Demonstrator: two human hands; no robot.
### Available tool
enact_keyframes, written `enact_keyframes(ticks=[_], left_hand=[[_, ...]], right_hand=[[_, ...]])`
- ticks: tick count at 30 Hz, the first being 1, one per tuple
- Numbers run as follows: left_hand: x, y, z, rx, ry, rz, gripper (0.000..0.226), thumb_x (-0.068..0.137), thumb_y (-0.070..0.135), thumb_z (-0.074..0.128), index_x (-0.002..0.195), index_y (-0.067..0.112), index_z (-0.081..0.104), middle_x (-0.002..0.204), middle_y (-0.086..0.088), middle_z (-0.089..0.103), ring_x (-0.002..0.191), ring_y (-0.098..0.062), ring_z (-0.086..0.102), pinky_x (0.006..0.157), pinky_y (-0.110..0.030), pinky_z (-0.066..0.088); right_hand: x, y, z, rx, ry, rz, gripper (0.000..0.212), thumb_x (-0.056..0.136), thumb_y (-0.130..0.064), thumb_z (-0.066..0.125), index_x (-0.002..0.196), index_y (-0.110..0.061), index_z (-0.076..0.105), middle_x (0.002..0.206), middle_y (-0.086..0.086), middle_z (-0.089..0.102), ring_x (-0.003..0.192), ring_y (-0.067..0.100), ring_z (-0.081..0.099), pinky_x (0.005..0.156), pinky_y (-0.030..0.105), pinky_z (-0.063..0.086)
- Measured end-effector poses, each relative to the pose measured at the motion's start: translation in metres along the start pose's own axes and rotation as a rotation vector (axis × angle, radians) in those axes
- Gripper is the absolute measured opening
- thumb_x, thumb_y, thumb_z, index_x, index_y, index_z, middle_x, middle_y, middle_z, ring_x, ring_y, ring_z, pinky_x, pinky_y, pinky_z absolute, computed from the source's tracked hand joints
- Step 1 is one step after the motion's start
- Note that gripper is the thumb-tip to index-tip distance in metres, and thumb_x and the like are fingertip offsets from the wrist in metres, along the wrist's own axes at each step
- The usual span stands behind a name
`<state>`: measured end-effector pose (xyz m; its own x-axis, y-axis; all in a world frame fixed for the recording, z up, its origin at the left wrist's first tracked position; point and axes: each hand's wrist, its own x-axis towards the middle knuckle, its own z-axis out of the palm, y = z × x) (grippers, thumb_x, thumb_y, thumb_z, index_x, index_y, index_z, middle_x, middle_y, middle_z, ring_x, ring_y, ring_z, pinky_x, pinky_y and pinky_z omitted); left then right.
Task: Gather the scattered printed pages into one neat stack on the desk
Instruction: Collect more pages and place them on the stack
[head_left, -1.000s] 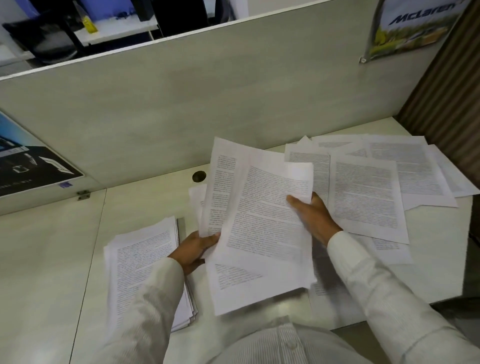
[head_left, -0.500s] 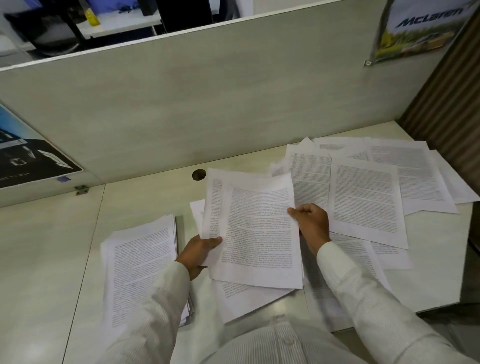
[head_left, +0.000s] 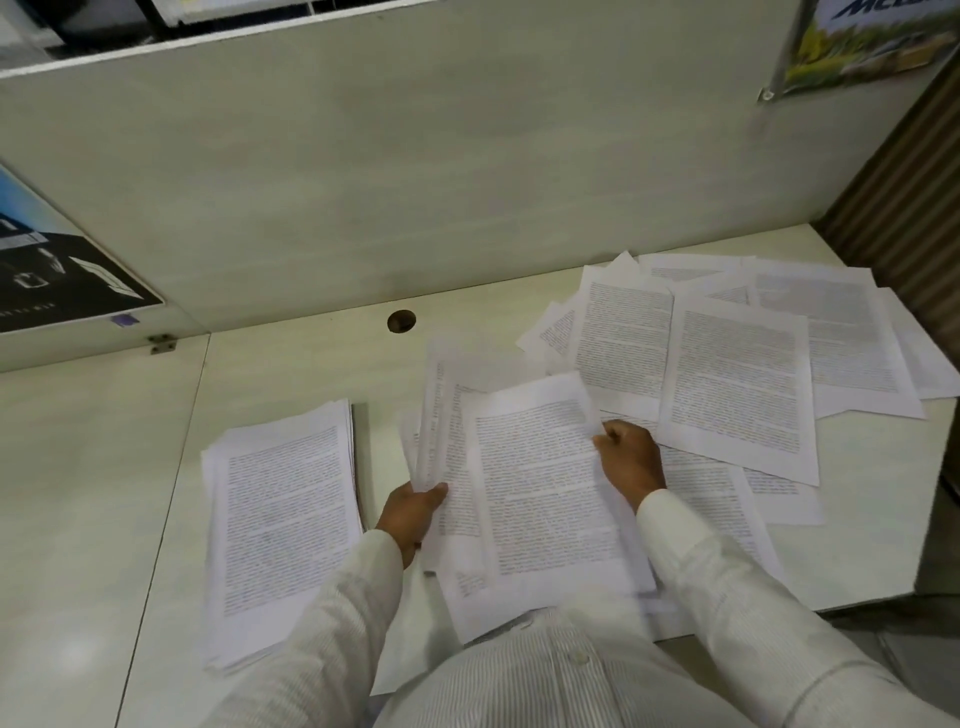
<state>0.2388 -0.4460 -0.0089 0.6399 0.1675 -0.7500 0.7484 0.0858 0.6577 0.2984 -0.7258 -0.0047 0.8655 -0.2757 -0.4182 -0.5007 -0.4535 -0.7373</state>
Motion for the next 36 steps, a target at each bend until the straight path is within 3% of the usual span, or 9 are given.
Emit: enact_keyframes(ticks=[4,9,14,18,20,23,29,32,36], left_hand=[[0.002,0.019,-0.014,-0.048,-0.015,0.061,0.038,0.092,0.025,0.068,0.127,0.013,0.061,0.111,-0.008,0.073,0.102,-0.031,0.069,0.091,-0.046,0.055],[0.005,0.034,-0.022,-0.081,-0.042,0.1,0.041,0.093,0.021,0.066,0.131,0.008,0.059,0.117,-0.012,0.071,0.108,-0.034,0.067,0.096,-0.048,0.052],[-0.004,0.03,-0.008,-0.118,-0.088,0.102,0.035,0.094,0.021,0.064,0.126,0.008,0.062,0.113,-0.009,0.073,0.105,-0.031,0.069,0.086,-0.041,0.056],[-0.018,0.028,-0.003,-0.13,-0.133,0.13,0.033,0.095,0.019,0.063,0.127,0.008,0.06,0.113,-0.013,0.073,0.104,-0.033,0.069,0.088,-0.043,0.056],[-0.025,0.027,-0.005,-0.118,-0.142,0.148,0.029,0.097,0.015,0.06,0.126,0.01,0.06,0.111,-0.014,0.073,0.103,-0.032,0.07,0.09,-0.045,0.056],[-0.031,0.021,-0.011,-0.166,-0.135,0.145,0.03,0.099,0.013,0.056,0.128,0.008,0.059,0.116,-0.015,0.072,0.108,-0.033,0.068,0.096,-0.048,0.053],[-0.048,0.017,-0.019,-0.163,-0.152,0.15,0.029,0.098,0.02,0.057,0.127,0.015,0.061,0.12,-0.006,0.071,0.11,-0.028,0.068,0.098,-0.047,0.052],[-0.056,0.018,-0.018,-0.133,-0.183,0.174,0.028,0.097,0.024,0.058,0.124,0.017,0.061,0.117,-0.005,0.073,0.105,-0.026,0.07,0.088,-0.039,0.058],[-0.059,0.025,-0.011,-0.058,-0.248,0.183,0.035,0.096,0.029,0.059,0.127,0.014,0.061,0.117,-0.008,0.072,0.106,-0.029,0.07,0.092,-0.046,0.056]], right_hand=[[0.015,-0.041,-0.032,-0.045,0.182,-0.129,0.02,0.091,-0.007,0.05,0.089,-0.014,0.069,0.096,0.006,0.068,0.089,0.027,0.063,0.075,0.027,0.045],[0.009,-0.107,-0.039,-0.193,0.378,-0.689,0.027,0.076,0.009,0.055,0.073,-0.013,0.07,0.108,0.013,0.065,0.105,0.034,0.057,0.088,0.035,0.043],[-0.036,-0.125,0.026,-0.312,0.064,-1.109,0.028,0.088,-0.003,0.047,0.066,-0.012,0.061,0.132,0.021,0.06,0.134,0.039,0.045,0.112,0.038,0.031],[-0.063,-0.093,0.072,-0.406,-0.223,-1.194,0.017,0.092,-0.007,0.063,0.076,-0.014,0.065,0.148,0.013,0.048,0.147,0.028,0.031,0.117,0.039,0.033],[-0.068,-0.077,0.087,-0.406,-0.298,-1.202,0.015,0.094,-0.005,0.06,0.098,-0.015,0.071,0.152,0.011,0.045,0.147,0.026,0.031,0.114,0.044,0.038],[-0.07,-0.061,0.087,-0.428,-0.295,-1.198,0.054,0.092,-0.003,0.057,0.144,-0.018,0.049,0.159,0.007,0.033,0.148,0.023,0.028,0.118,0.044,0.033],[-0.062,-0.043,0.026,-0.257,0.178,-0.602,0.099,0.08,-0.037,0.078,0.154,-0.011,0.017,0.164,0.013,0.015,0.152,0.028,0.009,0.123,0.049,0.014],[-0.049,-0.026,-0.006,0.077,0.058,-0.124,0.118,0.07,-0.046,0.085,0.155,-0.019,0.008,0.158,0.007,0.027,0.145,0.029,0.029,0.118,0.049,0.029],[-0.042,-0.001,-0.023,0.479,-0.227,0.066,0.086,0.065,-0.042,0.087,0.138,-0.018,0.048,0.13,0.001,0.065,0.112,0.017,0.065,0.096,0.037,0.053]])
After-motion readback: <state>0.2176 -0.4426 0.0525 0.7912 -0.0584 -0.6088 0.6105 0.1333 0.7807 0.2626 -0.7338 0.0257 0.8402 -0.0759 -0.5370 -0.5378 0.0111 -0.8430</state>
